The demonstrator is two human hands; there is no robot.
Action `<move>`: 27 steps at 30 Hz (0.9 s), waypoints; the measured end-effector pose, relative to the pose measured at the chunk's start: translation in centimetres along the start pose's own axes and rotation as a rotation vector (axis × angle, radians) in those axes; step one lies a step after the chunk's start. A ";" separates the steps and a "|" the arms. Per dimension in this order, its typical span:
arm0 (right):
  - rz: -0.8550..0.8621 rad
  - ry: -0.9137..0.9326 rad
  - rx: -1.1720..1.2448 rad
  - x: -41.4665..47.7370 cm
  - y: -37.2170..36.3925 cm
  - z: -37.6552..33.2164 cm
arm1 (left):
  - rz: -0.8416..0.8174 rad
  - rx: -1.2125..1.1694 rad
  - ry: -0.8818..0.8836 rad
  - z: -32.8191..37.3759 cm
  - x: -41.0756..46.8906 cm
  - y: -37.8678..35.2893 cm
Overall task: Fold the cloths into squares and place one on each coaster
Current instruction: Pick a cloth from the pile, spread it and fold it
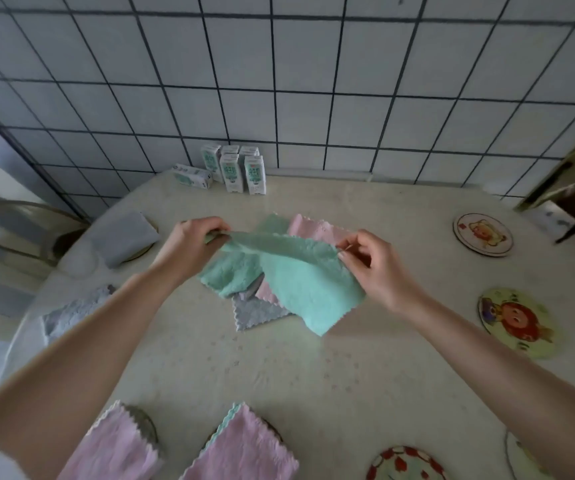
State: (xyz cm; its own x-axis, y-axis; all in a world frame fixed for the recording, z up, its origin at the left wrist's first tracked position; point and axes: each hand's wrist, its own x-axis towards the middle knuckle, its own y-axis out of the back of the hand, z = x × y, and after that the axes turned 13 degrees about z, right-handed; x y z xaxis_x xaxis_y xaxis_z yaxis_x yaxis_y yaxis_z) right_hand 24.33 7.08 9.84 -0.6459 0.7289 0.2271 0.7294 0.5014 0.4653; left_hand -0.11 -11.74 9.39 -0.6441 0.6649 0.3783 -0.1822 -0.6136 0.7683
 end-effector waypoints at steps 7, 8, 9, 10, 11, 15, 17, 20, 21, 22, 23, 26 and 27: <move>-0.172 -0.067 -0.013 -4.5 5.7 -1.6 | -0.262 -0.050 0.020 3.8 -2.5 1.6; -0.229 -0.088 -0.008 -4.9 6.8 -1.8 | -0.257 -0.055 0.017 4.5 -2.7 1.8; -0.277 -0.101 -0.022 -5.0 7.8 -1.7 | -0.234 -0.054 0.005 5.3 -2.9 1.9; -0.310 -0.097 -0.066 -5.0 8.9 -1.4 | -0.203 -0.039 -0.024 6.1 -3.0 2.0; -0.327 -0.084 -0.130 -4.9 9.8 -1.0 | -0.172 -0.016 -0.060 6.9 -3.2 2.0; -0.238 0.070 -0.365 -4.5 12.3 0.8 | -0.056 0.091 -0.184 10.0 -3.7 0.9; -0.126 0.115 -0.402 -4.1 13.3 1.8 | -0.021 0.151 -0.214 11.1 -3.9 0.0; -0.003 0.207 -0.394 -3.2 14.6 3.1 | 0.083 0.175 -0.214 12.7 -4.2 -0.9; 0.038 0.249 -0.387 -3.0 15.1 3.4 | 0.131 0.173 -0.220 13.2 -4.3 -1.2; 0.077 0.294 -0.381 -3.0 15.6 3.6 | 0.175 0.175 -0.225 13.8 -4.6 -1.3; 0.108 0.342 -0.371 -3.0 16.2 3.9 | 0.213 0.181 -0.230 14.4 -5.1 -1.5; 0.135 0.452 -0.334 -3.8 17.8 5.2 | 0.285 0.198 -0.236 16.1 -7.3 -2.1; 0.130 0.479 -0.332 -4.3 18.4 5.7 | 0.299 0.197 -0.237 16.6 -8.3 -2.3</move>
State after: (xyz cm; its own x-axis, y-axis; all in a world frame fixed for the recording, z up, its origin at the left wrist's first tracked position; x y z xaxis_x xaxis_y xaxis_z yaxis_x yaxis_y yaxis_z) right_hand 41.79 15.79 12.52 -0.6416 0.4447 0.6250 0.7500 0.1932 0.6325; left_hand 17.92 -8.77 13.07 -0.4544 0.5637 0.6897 0.1471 -0.7162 0.6822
